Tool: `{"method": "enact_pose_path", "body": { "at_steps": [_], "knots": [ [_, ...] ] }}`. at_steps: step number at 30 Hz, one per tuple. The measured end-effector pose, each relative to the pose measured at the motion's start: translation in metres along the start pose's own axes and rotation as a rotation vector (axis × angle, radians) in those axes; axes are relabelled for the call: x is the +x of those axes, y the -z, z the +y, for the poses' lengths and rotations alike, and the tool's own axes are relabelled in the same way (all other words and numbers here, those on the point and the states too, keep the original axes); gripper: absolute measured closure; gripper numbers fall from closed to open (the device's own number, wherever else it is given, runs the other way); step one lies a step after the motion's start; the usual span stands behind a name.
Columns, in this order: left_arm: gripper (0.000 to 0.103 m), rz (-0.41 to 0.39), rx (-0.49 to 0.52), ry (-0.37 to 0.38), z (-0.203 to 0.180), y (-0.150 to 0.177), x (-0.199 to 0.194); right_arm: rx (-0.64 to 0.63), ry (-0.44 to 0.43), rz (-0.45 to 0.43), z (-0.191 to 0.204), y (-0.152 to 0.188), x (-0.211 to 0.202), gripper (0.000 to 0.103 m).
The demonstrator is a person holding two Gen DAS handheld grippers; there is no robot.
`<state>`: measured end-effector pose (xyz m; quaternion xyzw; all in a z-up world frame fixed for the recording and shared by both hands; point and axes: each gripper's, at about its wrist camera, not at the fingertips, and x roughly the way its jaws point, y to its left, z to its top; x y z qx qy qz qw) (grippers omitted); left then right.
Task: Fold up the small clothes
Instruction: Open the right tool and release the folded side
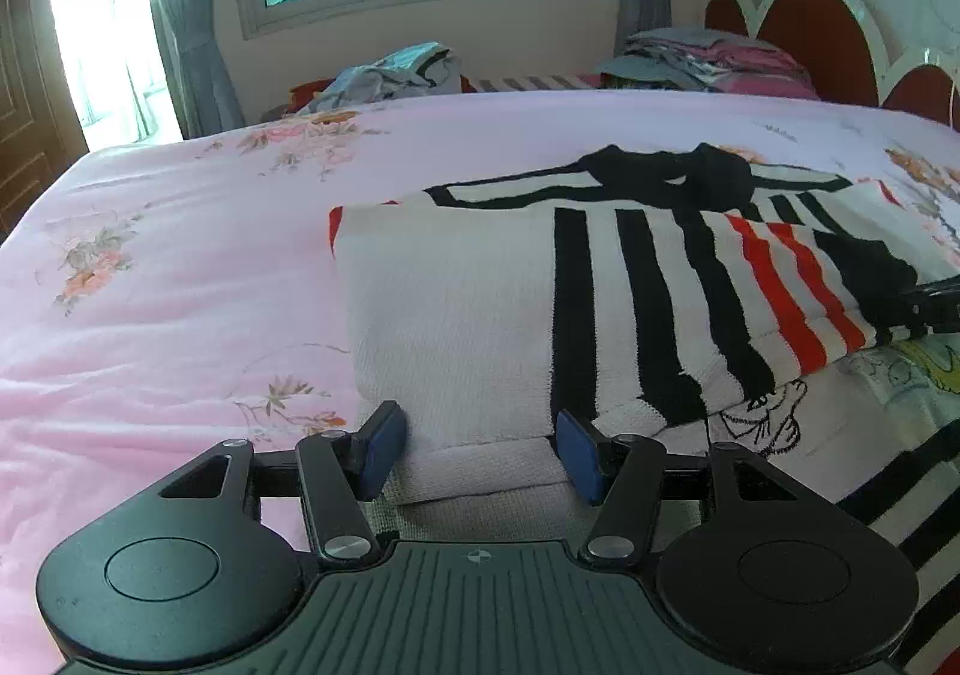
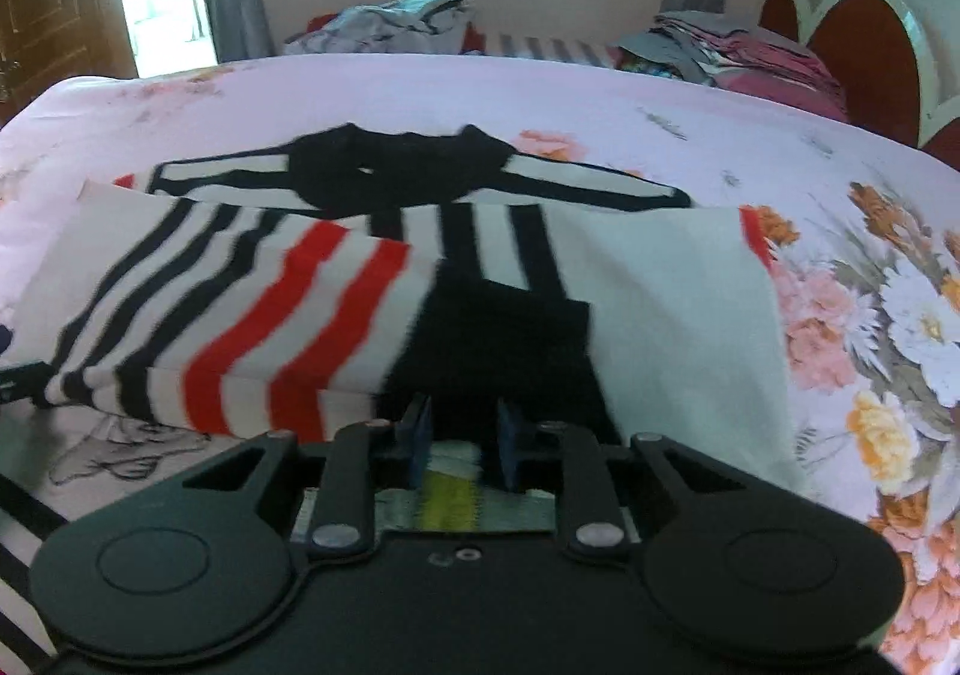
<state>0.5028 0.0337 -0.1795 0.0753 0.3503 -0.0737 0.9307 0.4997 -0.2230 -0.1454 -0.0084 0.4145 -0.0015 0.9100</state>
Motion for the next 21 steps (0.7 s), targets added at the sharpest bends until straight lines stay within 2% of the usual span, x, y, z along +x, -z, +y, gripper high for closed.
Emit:
{"method": "enact_pose_path", "body": {
  "at_steps": [3, 5, 7, 8, 11, 13, 21],
  "knots": [
    [0.045, -0.007, -0.011, -0.008, -0.002, -0.007, -0.006, -0.014, 0.017, 0.004, 0.005, -0.003, -0.007, 0.082],
    [0.045, -0.026, -0.027, -0.006, -0.002, -0.01, -0.013, -0.012, -0.005, -0.043, 0.009, -0.004, -0.019, 0.077],
    [0.045, -0.026, -0.031, -0.006, -0.004, -0.009, -0.012, -0.016, -0.032, -0.054, 0.017, -0.006, -0.021, 0.078],
    [0.045, -0.009, -0.021, -0.01, -0.006, -0.007, -0.007, -0.022, -0.04, -0.05, 0.019, -0.005, -0.02, 0.078],
    [0.045, 0.004, 0.021, -0.024, -0.011, -0.002, -0.001, -0.023, 0.035, 0.031, 0.018, -0.003, 0.001, 0.078],
    [0.045, 0.005, 0.034, -0.029, -0.013, -0.002, 0.0, 0.035, 0.012, 0.03, 0.009, -0.005, 0.001, 0.078],
    [0.045, -0.003, 0.02, -0.022, -0.012, -0.001, -0.001, 0.017, 0.054, 0.026, 0.017, -0.001, 0.001, 0.078]
  ]
}}
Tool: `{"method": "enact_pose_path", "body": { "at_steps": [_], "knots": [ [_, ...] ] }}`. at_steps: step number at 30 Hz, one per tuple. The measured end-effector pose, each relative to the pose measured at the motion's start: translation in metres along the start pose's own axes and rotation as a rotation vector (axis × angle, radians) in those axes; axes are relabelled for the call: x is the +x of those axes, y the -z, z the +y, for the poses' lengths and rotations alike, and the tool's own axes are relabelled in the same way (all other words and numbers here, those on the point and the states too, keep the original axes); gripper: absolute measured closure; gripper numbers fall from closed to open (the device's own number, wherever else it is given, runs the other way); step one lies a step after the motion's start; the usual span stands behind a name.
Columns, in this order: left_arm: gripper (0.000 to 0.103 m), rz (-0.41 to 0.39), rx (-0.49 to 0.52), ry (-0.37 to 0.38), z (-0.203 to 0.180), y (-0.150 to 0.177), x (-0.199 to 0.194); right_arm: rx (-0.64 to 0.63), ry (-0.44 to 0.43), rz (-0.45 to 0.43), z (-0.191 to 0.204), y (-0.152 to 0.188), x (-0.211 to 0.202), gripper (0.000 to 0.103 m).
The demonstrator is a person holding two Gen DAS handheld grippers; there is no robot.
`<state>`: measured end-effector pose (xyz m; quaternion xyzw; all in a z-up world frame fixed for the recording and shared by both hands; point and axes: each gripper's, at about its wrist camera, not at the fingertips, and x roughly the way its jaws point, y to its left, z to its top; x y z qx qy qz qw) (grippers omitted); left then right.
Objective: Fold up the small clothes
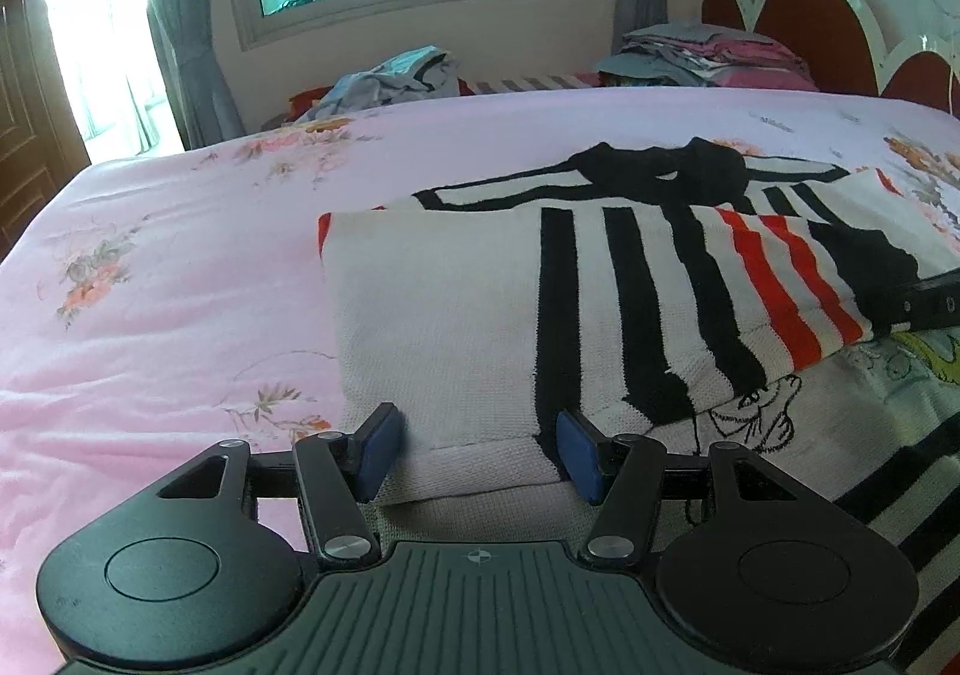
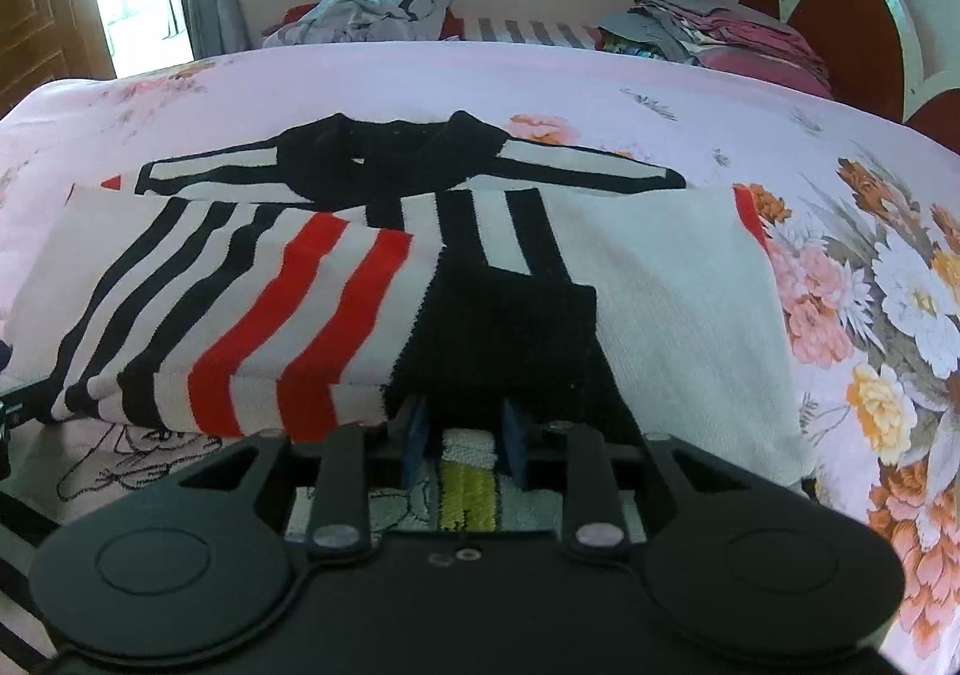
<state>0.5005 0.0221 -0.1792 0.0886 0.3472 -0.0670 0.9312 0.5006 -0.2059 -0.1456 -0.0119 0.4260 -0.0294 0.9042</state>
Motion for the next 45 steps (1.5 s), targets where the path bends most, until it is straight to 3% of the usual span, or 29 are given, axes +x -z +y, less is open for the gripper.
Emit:
{"method": "enact_pose_path", "body": {
  "at_steps": [15, 20, 24, 25, 27, 34, 45],
  "knots": [
    [0.045, 0.019, -0.022, -0.042, -0.006, -0.002, -0.002, -0.067, -0.009, 0.012, -0.004, 0.003, -0.004, 0.078],
    [0.045, 0.017, -0.067, -0.078, -0.003, -0.001, -0.024, -0.047, -0.019, -0.035, -0.02, 0.01, -0.036, 0.075],
    [0.042, 0.03, -0.072, -0.116, -0.007, 0.015, -0.042, -0.018, -0.025, -0.05, -0.045, 0.03, -0.062, 0.075],
    [0.033, 0.028, -0.073, -0.123, -0.01, 0.019, -0.048, -0.014, -0.026, -0.054, -0.05, 0.035, -0.068, 0.075],
    [0.026, 0.016, -0.076, -0.139, -0.014, 0.026, -0.061, -0.008, -0.034, -0.061, -0.06, 0.044, -0.081, 0.075],
    [0.026, 0.028, -0.09, -0.145, -0.029, 0.058, -0.108, 0.012, -0.085, -0.063, -0.091, 0.082, -0.124, 0.068],
    [0.026, 0.115, -0.124, -0.193, -0.032, 0.146, -0.171, 0.076, -0.199, 0.014, -0.135, 0.168, -0.164, 0.062]
  ]
}}
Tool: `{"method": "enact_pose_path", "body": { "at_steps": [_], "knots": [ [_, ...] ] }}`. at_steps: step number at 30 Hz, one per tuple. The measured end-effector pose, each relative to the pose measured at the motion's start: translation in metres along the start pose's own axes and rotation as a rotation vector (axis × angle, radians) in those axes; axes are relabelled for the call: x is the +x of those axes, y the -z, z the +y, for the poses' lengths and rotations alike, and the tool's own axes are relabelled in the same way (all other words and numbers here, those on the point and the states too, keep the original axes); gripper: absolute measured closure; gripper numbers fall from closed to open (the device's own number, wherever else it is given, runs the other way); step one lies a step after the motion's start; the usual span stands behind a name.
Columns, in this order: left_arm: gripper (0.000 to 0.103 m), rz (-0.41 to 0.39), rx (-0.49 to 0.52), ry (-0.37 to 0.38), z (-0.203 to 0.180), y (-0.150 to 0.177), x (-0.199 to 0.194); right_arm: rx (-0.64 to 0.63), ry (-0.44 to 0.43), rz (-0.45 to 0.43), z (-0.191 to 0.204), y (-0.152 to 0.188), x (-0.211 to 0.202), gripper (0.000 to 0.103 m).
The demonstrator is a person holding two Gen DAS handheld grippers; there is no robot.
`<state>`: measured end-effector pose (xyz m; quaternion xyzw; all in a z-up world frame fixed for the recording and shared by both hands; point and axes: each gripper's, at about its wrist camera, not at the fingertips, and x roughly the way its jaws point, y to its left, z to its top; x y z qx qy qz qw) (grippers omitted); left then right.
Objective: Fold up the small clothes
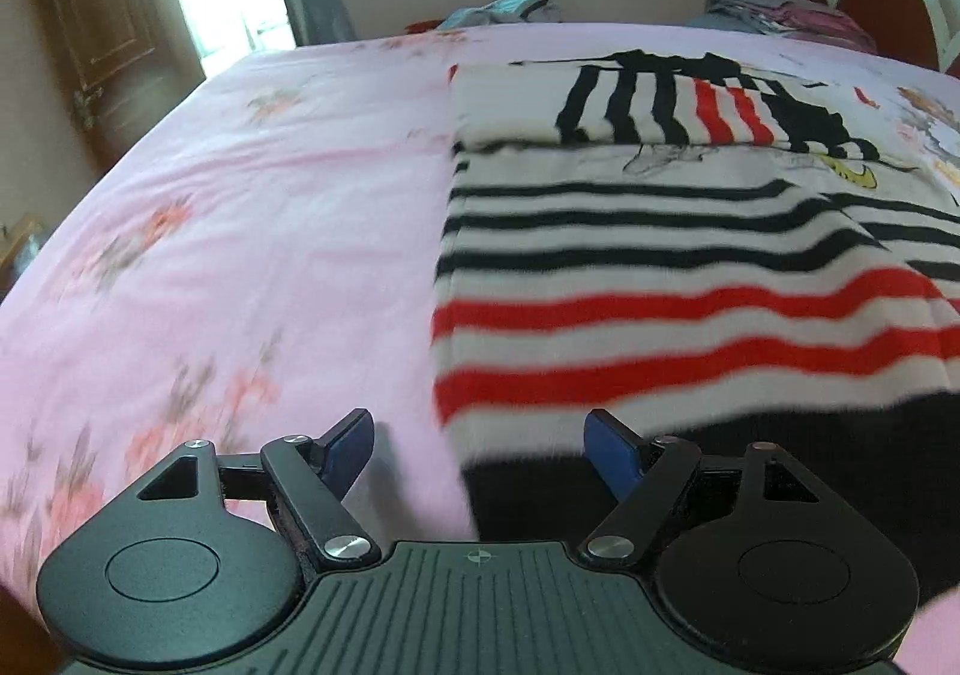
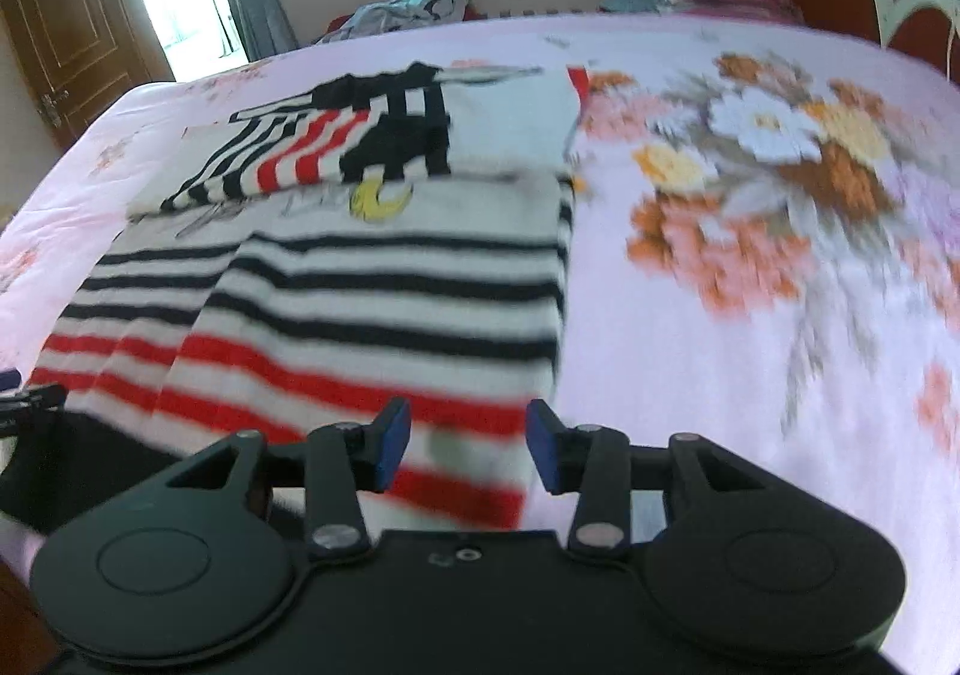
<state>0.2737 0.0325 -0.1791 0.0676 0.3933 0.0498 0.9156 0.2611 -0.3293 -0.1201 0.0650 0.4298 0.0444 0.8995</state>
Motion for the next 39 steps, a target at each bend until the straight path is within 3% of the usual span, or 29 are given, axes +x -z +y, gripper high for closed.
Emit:
{"method": "enact_pose_path", "body": {
  "at_steps": [8, 12, 14, 17, 22, 27, 31, 36, 39],
  "knots": [
    [0.026, 0.012, -0.021, -0.004, -0.001, 0.019, -0.017, 0.015, -0.068, 0.05, -0.004, 0.041, -0.008, 0.06],
    [0.04, 0.018, -0.048, 0.048, 0.0, 0.023, -0.022, 0.106, -0.161, 0.052, -0.012, 0.047, -0.011, 0.054],
    [0.04, 0.024, -0.064, 0.072, 0.001, 0.024, -0.024, 0.153, -0.207, 0.055, -0.017, 0.046, -0.01, 0.053],
    [0.041, 0.039, -0.126, 0.153, 0.008, 0.028, -0.023, 0.221, -0.258, 0.061, -0.025, 0.046, -0.007, 0.054],
    [0.041, 0.07, -0.149, 0.3, 0.017, 0.032, -0.025, 0.278, -0.329, 0.096, -0.032, 0.049, -0.003, 0.055],
    [0.041, 0.091, -0.265, 0.458, 0.033, 0.038, -0.024, 0.364, -0.433, 0.136, -0.038, 0.056, 0.0, 0.056],
    [0.041, 0.093, -0.339, 0.508, 0.036, 0.028, -0.008, 0.399, -0.471, 0.143, -0.038, 0.052, 0.01, 0.068],
    [0.041, 0.079, -0.424, 0.559, 0.036, 0.013, 0.014, 0.359, -0.469, 0.152, -0.032, 0.045, 0.016, 0.071],
    [0.051, 0.088, -0.445, 0.594, 0.041, 0.015, 0.015, 0.347, -0.499, 0.167, -0.033, 0.053, 0.01, 0.072]
  ]
}}
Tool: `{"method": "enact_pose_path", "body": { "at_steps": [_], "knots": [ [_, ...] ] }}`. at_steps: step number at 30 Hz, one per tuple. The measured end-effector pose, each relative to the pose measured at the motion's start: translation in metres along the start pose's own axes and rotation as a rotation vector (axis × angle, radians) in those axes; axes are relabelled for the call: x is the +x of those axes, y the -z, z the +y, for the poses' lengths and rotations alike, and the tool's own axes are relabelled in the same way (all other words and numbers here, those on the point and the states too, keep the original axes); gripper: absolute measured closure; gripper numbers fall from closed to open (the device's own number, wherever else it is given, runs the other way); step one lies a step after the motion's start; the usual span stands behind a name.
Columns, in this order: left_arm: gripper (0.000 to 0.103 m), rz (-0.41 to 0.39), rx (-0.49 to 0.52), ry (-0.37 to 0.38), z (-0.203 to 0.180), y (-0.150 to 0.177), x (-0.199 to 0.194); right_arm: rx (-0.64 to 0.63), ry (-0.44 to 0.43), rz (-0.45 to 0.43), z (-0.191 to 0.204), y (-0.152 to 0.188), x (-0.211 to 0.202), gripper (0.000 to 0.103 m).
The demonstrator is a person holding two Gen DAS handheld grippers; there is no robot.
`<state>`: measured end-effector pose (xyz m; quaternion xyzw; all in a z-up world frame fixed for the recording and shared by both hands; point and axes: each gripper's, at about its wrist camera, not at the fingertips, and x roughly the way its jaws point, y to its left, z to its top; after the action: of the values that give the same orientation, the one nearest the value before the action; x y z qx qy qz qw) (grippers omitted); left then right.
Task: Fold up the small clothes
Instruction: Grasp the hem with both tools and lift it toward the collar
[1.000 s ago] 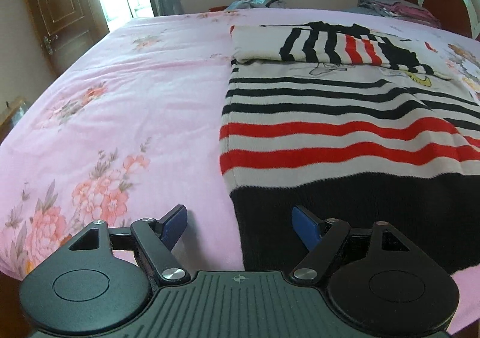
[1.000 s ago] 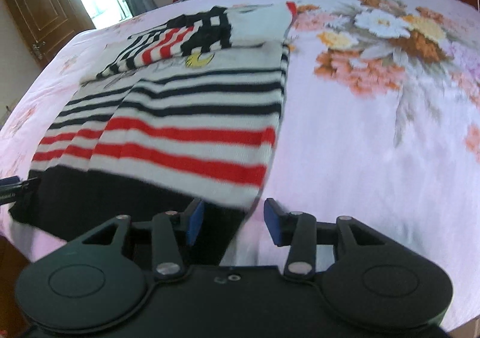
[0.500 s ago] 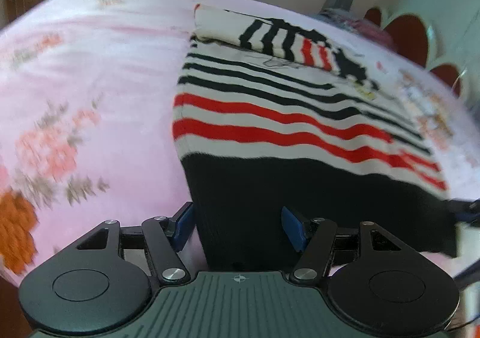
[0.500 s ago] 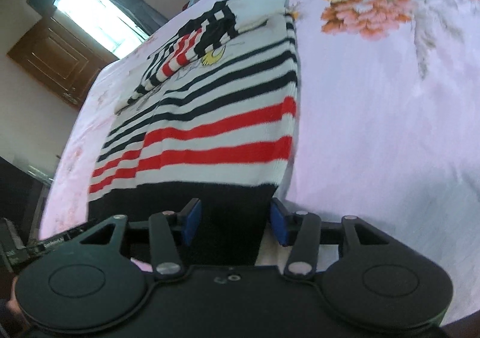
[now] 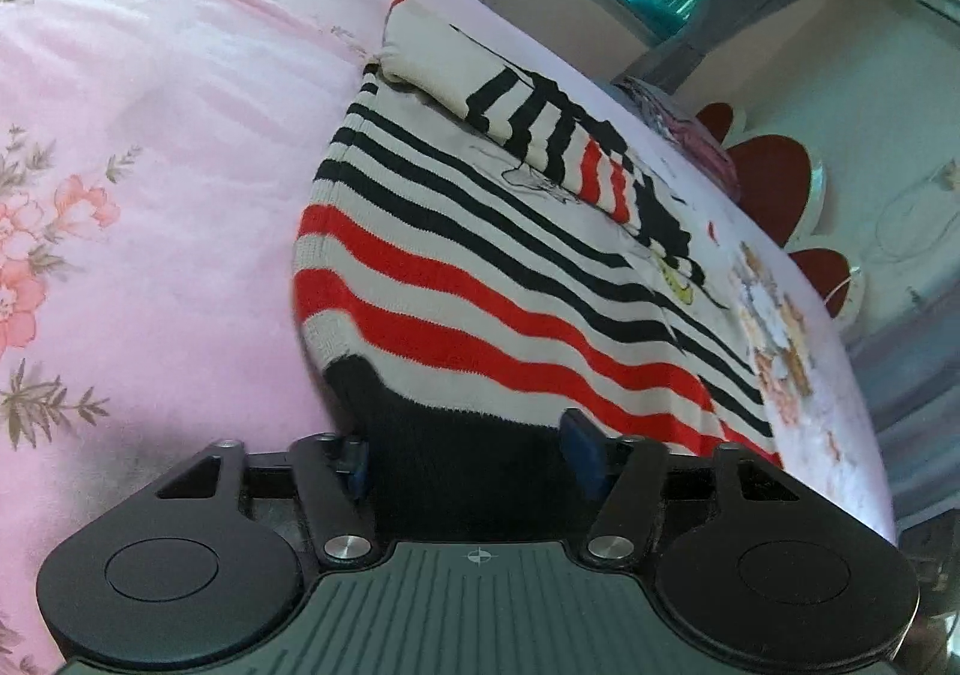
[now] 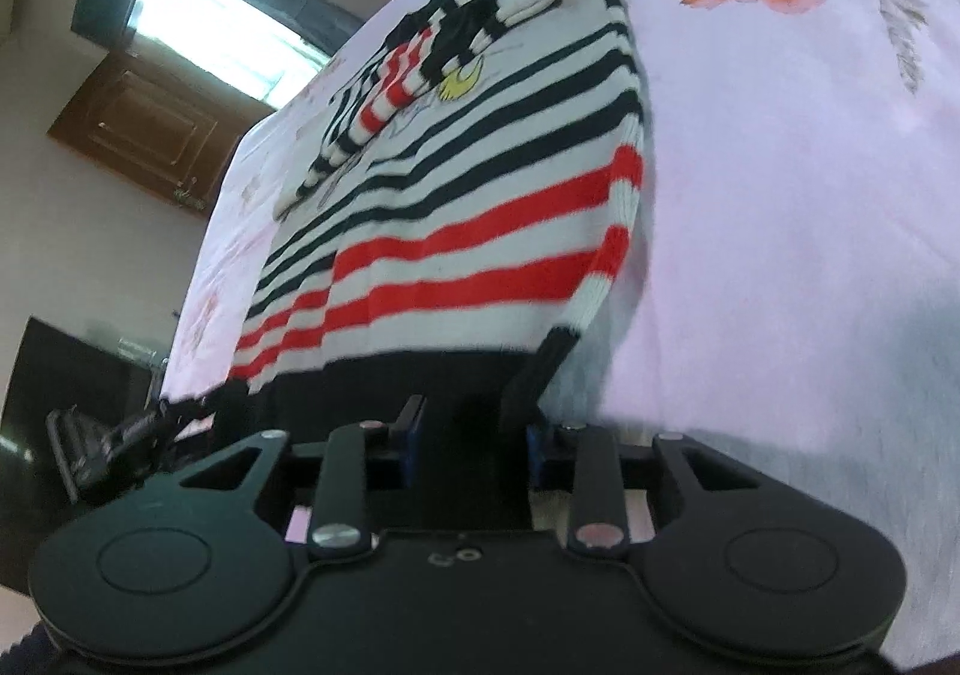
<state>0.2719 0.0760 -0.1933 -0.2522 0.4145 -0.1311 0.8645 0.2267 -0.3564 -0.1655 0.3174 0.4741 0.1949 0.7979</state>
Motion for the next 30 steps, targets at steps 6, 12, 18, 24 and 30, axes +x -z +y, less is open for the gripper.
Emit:
{"method": "enact_pose_path", "body": {
  "at_steps": [6, 12, 18, 24, 30],
  "knots": [
    [0.065, 0.026, 0.025, -0.018, 0.005, 0.012, -0.008, 0.048, 0.045, -0.094, -0.01, -0.004, -0.007, 0.076],
    [0.089, 0.03, 0.112, -0.11, -0.007, 0.01, -0.003, 0.019, 0.028, -0.034, -0.01, -0.003, -0.001, 0.08],
    [0.096, -0.114, 0.098, -0.123, -0.003, 0.009, -0.037, -0.096, -0.043, -0.117, 0.002, 0.003, -0.03, 0.098],
    [0.096, -0.075, 0.011, -0.176, 0.012, 0.01, -0.028, -0.091, 0.071, -0.041, -0.013, -0.003, -0.023, 0.099],
    [0.096, -0.184, -0.084, -0.072, 0.016, -0.016, -0.045, -0.114, 0.018, -0.218, 0.017, -0.035, -0.05, 0.098]
  ]
}}
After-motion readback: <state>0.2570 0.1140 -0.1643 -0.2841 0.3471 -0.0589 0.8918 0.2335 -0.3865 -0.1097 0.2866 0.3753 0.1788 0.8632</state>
